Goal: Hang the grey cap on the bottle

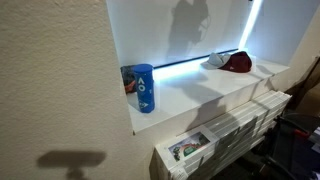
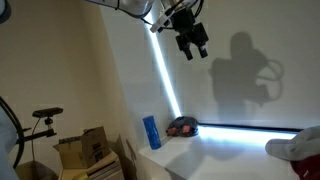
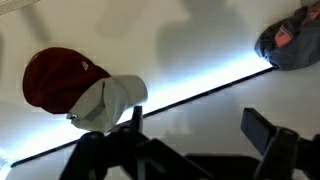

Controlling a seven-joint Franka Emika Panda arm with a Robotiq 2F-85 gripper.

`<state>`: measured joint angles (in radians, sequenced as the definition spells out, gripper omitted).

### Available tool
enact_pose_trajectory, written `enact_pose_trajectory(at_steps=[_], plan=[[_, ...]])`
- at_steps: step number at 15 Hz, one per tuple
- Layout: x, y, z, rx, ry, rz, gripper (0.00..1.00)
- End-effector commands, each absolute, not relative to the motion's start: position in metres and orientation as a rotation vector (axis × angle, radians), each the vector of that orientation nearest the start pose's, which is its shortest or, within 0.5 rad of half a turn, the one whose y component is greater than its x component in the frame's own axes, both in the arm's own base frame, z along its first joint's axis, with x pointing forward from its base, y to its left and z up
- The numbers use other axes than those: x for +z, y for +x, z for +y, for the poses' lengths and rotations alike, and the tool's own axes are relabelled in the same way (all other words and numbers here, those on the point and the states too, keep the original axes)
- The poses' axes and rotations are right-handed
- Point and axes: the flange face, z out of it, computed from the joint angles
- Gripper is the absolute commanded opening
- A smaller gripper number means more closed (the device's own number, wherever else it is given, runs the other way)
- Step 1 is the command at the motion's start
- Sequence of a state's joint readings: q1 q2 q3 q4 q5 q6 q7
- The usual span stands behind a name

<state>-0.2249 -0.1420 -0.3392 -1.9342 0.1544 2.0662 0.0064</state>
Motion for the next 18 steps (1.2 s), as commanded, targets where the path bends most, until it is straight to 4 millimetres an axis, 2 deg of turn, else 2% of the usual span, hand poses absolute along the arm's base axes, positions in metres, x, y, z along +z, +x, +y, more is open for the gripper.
enact_pose_trajectory(at_steps=[1,4,7,9,10,11,13,14,16,18], plan=[[0.569,0.461,-0.288,-0.365,-2.930,0.822,1.00],[0.543,0.470,-0.299,-0.165,-3.060,0.720,1.00],[0.500,0.471,-0.318,0.010,-3.186,0.637,1.00],[0.474,0.475,-0.335,0.100,-3.299,0.661,1.00],[0.471,0.481,-0.337,0.076,-3.344,0.760,1.00],[0.480,0.472,-0.326,0.067,-3.276,0.698,1.00],[0.465,0.478,-0.333,0.093,-3.320,0.742,1.00],[0.464,0.480,-0.333,0.096,-3.325,0.747,1.00],[0.457,0.501,-0.348,-0.066,-3.284,0.983,1.00],[0.438,0.528,-0.366,-0.263,-3.325,1.039,1.00]])
